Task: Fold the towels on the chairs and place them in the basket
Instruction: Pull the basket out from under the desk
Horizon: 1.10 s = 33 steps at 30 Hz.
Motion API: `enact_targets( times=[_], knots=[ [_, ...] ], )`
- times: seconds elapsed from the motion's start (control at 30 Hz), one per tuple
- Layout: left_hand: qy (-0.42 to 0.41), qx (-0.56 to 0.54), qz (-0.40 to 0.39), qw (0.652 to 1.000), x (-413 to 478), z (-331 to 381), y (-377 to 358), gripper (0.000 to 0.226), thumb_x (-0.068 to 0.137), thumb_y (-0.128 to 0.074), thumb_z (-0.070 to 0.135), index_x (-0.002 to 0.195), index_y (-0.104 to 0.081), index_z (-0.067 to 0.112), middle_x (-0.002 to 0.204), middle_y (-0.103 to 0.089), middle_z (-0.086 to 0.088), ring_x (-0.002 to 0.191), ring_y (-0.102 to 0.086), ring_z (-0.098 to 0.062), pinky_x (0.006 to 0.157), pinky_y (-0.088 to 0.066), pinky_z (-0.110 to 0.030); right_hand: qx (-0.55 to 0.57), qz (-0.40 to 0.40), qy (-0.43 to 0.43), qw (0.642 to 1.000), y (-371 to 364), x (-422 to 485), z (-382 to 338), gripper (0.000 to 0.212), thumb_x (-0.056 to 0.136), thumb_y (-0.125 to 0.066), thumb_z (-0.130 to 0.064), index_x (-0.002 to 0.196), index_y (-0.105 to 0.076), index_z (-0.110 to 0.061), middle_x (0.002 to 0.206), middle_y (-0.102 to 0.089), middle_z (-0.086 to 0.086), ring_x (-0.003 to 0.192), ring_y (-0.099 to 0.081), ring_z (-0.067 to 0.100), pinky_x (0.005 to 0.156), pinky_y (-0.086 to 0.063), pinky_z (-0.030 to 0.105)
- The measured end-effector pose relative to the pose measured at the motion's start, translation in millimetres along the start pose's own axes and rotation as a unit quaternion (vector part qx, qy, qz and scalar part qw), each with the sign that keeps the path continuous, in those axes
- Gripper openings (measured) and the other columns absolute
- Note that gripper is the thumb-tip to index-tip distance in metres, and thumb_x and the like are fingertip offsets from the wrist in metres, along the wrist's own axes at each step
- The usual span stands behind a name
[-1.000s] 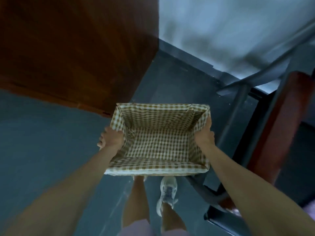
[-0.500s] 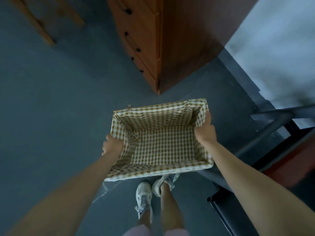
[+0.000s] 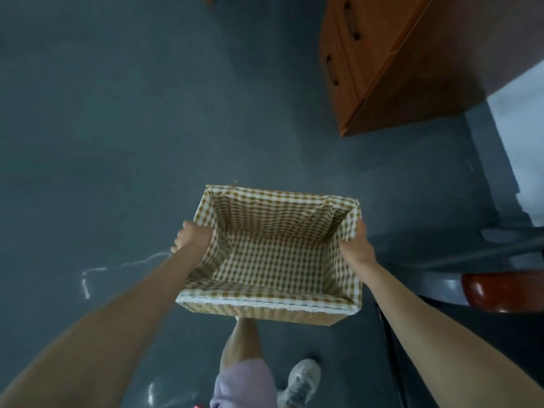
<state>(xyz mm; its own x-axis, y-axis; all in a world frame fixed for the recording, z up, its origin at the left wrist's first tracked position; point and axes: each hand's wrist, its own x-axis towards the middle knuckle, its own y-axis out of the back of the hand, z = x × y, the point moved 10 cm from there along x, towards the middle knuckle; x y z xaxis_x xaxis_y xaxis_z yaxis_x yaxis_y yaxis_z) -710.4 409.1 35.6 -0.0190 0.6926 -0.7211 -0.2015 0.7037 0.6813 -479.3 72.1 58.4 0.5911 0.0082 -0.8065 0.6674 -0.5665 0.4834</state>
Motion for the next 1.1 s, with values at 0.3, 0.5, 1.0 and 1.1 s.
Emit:
enact_targets(
  times=[0.3, 0.5, 1.0, 1.1],
  knots=[
    [0.008, -0.057, 0.013, 0.998, -51.6, -108.3, -27.5, 0.054, 0.087, -0.049, 0.025, 0.138, -0.036, 0.011, 0.136, -0.045, -0.016, 0.126, -0.040, -0.038, 0.109, -0.028, -0.052, -0.003, -0.028, 0.053, 0.998, -25.6, -42.1, 74.5, 0.073, 0.099, -0.043, -0.012, 0.152, 0.005, -0.031, 0.150, -0.035, 0.011, 0.103, -0.060, 0.028, 0.083, -0.051, 0.039],
    [0.057, -0.058, -0.018, 0.997, -27.7, -159.7, -72.3, 0.054, 0.086, -0.050, 0.028, 0.135, -0.040, 0.009, 0.132, -0.051, -0.015, 0.123, -0.044, -0.036, 0.107, -0.033, -0.050, -0.072, -0.032, 0.056, 0.995, -59.0, -7.1, 97.2, 0.070, 0.099, -0.044, -0.015, 0.153, -0.002, -0.030, 0.155, -0.026, 0.007, 0.130, -0.044, 0.032, 0.087, -0.047, 0.034],
    [-0.020, -0.169, 0.080, 0.982, 54.0, -187.8, -74.9, 0.057, 0.089, -0.032, 0.009, 0.144, -0.027, 0.023, 0.130, -0.048, -0.013, 0.105, -0.055, -0.038, 0.079, -0.048, -0.044, -0.016, 0.001, 0.238, 0.971, -136.6, 56.3, 28.4, 0.073, 0.095, -0.040, -0.002, 0.152, -0.008, -0.036, 0.143, -0.043, 0.010, 0.054, -0.046, 0.014, 0.041, -0.037, 0.019],
    [-0.009, -0.183, 0.066, 0.981, 71.2, -218.1, -118.2, 0.054, 0.091, -0.031, 0.007, 0.143, -0.030, 0.020, 0.117, -0.054, -0.011, 0.075, -0.056, -0.026, 0.055, -0.043, -0.033, -0.027, -0.007, 0.225, 0.974, -169.2, 81.7, 74.2, 0.077, 0.093, -0.040, -0.001, 0.151, -0.007, -0.038, 0.141, -0.044, 0.011, 0.060, -0.048, 0.015, 0.050, -0.040, 0.024]
  ],
)
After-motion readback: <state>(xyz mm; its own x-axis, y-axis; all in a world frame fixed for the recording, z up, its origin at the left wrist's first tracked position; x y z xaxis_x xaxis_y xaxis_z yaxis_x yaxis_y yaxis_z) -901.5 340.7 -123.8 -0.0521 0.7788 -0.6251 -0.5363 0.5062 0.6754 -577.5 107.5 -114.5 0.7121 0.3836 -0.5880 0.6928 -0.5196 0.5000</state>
